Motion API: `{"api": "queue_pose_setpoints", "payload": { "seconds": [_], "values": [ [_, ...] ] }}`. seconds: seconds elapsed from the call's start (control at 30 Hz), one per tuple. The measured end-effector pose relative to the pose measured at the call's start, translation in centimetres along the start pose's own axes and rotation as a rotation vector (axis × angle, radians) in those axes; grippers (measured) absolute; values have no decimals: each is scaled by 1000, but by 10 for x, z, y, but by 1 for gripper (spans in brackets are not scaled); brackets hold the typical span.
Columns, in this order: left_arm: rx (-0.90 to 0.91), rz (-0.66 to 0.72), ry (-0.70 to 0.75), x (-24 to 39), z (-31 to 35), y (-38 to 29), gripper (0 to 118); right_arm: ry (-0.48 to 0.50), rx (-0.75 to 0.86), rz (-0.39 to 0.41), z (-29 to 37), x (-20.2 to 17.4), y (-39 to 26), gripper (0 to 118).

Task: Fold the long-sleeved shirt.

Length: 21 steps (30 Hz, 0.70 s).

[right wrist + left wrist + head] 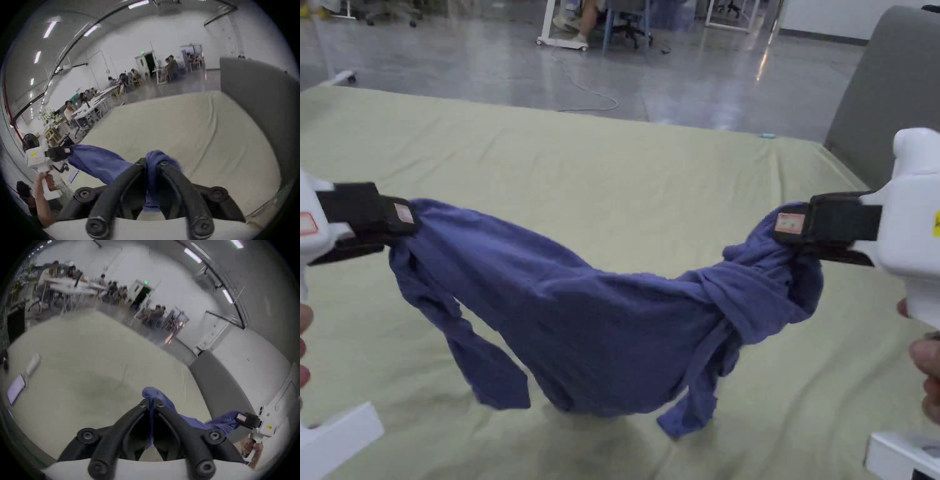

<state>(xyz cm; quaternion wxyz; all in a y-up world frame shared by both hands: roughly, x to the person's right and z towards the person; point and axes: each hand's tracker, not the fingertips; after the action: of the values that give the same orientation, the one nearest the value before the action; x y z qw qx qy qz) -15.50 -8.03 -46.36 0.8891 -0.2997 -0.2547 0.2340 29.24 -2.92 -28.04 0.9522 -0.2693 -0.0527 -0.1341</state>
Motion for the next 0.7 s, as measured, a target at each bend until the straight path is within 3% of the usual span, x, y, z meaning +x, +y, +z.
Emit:
{"api": "queue_pose_setpoints", "payload": {
  "seconds": [0.2, 0.4, 0.53, 0.67, 0.7],
  "values": [
    [71, -54, -32, 38, -6, 104, 0, -78, 17, 54, 11, -10, 96, 5],
    [129, -64, 8, 82, -40, 222, 0, -152, -30, 14, -24, -15, 216, 5],
    [132, -47, 35, 100, -62, 279, 0, -220, 0, -2, -37, -38, 259, 5],
    [144, -80, 90, 104, -82, 302, 0, -210, 32, -31, -49, -31, 279, 5],
    [145, -76, 85, 100, -88, 306, 0, -211, 25, -43, -72, -9, 300, 5]
  ]
}}
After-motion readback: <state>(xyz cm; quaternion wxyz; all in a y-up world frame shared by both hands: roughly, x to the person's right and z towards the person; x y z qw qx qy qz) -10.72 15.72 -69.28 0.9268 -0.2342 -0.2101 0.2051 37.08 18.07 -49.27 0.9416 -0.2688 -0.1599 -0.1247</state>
